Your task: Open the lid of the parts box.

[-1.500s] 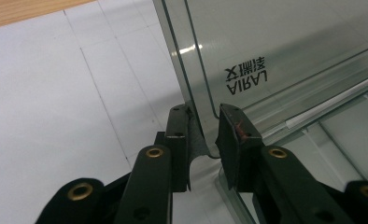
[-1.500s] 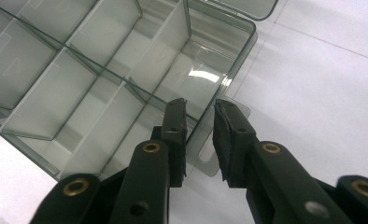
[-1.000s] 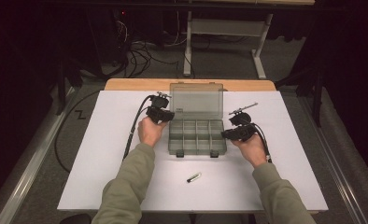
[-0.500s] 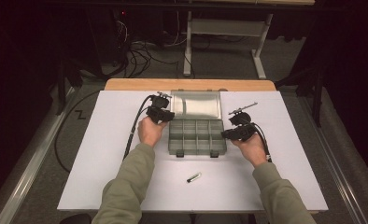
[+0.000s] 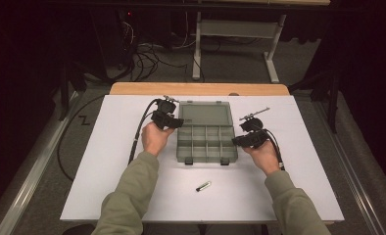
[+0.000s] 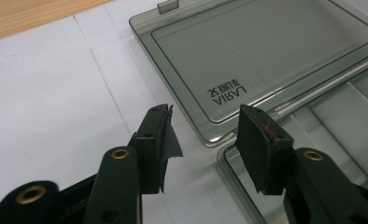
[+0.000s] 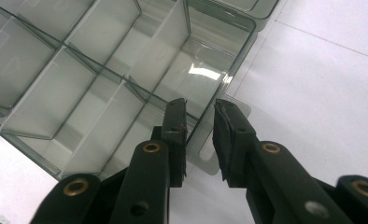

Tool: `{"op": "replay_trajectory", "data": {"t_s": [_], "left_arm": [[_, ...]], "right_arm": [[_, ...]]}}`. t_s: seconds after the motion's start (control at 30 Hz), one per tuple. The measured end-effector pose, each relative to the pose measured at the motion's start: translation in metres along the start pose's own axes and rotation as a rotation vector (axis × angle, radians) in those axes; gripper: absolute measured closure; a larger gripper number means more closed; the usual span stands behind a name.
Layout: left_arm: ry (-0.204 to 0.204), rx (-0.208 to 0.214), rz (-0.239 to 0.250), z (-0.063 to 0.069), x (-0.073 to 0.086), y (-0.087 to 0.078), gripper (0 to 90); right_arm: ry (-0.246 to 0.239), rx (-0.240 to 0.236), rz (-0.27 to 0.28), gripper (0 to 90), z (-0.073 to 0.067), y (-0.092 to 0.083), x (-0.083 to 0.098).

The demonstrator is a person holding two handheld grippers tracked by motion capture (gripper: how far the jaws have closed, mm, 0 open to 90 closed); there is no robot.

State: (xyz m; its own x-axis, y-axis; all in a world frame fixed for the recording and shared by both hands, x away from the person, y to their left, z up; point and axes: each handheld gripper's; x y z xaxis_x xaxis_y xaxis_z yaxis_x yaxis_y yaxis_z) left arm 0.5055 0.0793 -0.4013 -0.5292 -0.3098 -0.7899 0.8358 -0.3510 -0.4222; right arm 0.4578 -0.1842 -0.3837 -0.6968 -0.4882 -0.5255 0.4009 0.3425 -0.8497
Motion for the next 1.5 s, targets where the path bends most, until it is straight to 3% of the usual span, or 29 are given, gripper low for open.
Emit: {"op": "replay_trajectory", "data": {"t_s": [0.4,0.57,0.73,1.2,1.5], "left_arm": [[0.011,0.014,-0.001,-0.003,-0.008,-0.026,48.3],[0.005,0.020,-0.008,-0.005,-0.009,-0.035,47.0],[0.013,0.022,-0.028,-0.007,-0.005,-0.044,47.4],[0.015,0.073,0.001,-0.012,-0.001,-0.073,45.7],[0.019,0.083,0.022,-0.019,0.004,-0.093,43.1]], "right_arm": [[-0.014,0.023,-0.006,75.8,-0.004,0.000,0.000],[-0.006,0.000,0.003,73.3,-0.002,-0.001,0.000],[-0.020,-0.016,0.027,69.1,-0.003,-0.006,0.003],[-0.052,-0.015,0.116,67.3,-0.004,-0.026,0.018],[-0.060,-0.023,0.149,66.1,-0.004,-0.037,0.027]]}}
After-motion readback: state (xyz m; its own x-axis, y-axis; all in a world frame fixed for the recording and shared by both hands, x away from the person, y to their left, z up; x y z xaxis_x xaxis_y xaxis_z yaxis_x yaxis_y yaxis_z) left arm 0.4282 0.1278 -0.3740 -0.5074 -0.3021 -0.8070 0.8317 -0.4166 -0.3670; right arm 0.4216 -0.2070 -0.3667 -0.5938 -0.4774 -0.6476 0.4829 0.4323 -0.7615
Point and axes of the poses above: each handheld gripper's, and its own axes: y roughly forward along the jaws, x roughly out of its underside, z roughly to its right, and after that the axes turned 3 degrees about -y, right-handed
